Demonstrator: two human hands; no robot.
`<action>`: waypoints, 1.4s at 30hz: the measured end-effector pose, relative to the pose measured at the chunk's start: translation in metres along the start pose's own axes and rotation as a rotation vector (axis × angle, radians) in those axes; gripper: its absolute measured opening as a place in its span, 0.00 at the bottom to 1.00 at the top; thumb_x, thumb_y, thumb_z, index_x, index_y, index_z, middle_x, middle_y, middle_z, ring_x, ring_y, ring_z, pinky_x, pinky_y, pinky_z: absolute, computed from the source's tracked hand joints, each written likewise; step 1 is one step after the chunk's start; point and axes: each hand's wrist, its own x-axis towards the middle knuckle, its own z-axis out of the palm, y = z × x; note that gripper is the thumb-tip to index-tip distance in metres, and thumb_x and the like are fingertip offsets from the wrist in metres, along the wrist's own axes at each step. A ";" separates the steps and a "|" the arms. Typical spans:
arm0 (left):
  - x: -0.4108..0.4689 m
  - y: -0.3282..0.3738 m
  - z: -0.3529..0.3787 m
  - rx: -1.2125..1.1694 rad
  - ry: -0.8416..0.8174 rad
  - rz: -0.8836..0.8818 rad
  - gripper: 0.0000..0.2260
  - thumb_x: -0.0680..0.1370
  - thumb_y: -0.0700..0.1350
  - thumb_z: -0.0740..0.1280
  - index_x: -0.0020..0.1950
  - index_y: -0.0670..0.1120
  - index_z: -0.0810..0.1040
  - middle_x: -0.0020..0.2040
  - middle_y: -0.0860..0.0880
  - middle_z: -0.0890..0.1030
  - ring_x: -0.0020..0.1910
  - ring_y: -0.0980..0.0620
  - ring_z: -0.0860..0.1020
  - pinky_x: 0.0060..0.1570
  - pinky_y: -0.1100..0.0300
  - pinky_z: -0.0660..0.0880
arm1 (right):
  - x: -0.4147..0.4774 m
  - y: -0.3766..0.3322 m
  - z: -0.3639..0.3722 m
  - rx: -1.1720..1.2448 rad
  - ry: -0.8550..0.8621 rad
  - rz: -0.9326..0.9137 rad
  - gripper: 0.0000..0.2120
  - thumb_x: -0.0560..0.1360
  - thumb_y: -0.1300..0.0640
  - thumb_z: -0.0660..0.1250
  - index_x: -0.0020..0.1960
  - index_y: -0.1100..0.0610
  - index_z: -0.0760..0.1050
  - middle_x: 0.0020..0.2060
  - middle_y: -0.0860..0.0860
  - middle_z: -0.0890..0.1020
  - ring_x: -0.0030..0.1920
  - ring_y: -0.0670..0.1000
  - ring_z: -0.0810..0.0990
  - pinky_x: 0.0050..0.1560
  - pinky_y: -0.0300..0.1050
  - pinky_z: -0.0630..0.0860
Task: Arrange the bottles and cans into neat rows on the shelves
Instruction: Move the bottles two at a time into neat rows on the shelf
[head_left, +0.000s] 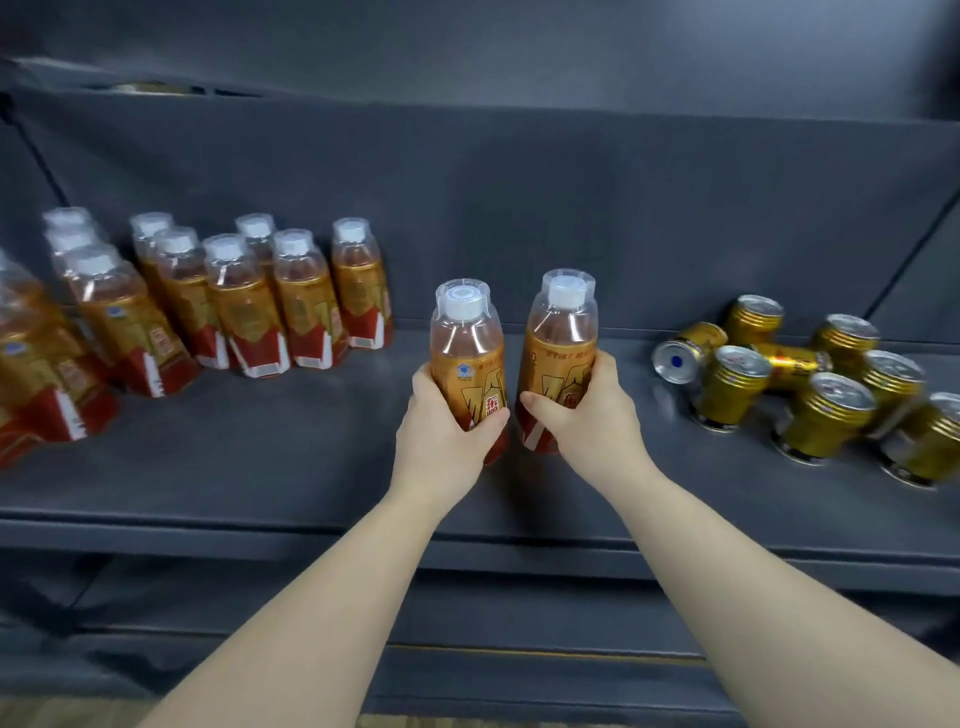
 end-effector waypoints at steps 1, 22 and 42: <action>-0.001 0.005 0.009 -0.015 -0.027 0.006 0.34 0.73 0.52 0.76 0.72 0.53 0.61 0.62 0.56 0.73 0.59 0.56 0.74 0.56 0.59 0.75 | -0.003 0.005 -0.010 -0.004 0.027 0.009 0.34 0.74 0.47 0.74 0.73 0.50 0.61 0.58 0.43 0.74 0.57 0.46 0.74 0.55 0.43 0.75; -0.057 0.082 0.144 -0.099 -0.695 0.360 0.33 0.72 0.53 0.77 0.71 0.52 0.64 0.62 0.53 0.77 0.60 0.49 0.78 0.58 0.51 0.77 | -0.121 0.048 -0.146 -0.122 0.738 0.351 0.28 0.73 0.47 0.75 0.67 0.48 0.64 0.55 0.44 0.78 0.54 0.49 0.78 0.49 0.42 0.74; -0.242 0.161 0.258 -0.200 -1.141 0.524 0.35 0.71 0.55 0.77 0.72 0.55 0.62 0.59 0.59 0.75 0.56 0.57 0.75 0.55 0.58 0.74 | -0.295 0.100 -0.293 -0.138 1.126 0.540 0.25 0.72 0.49 0.76 0.60 0.45 0.65 0.49 0.42 0.79 0.50 0.47 0.79 0.46 0.42 0.73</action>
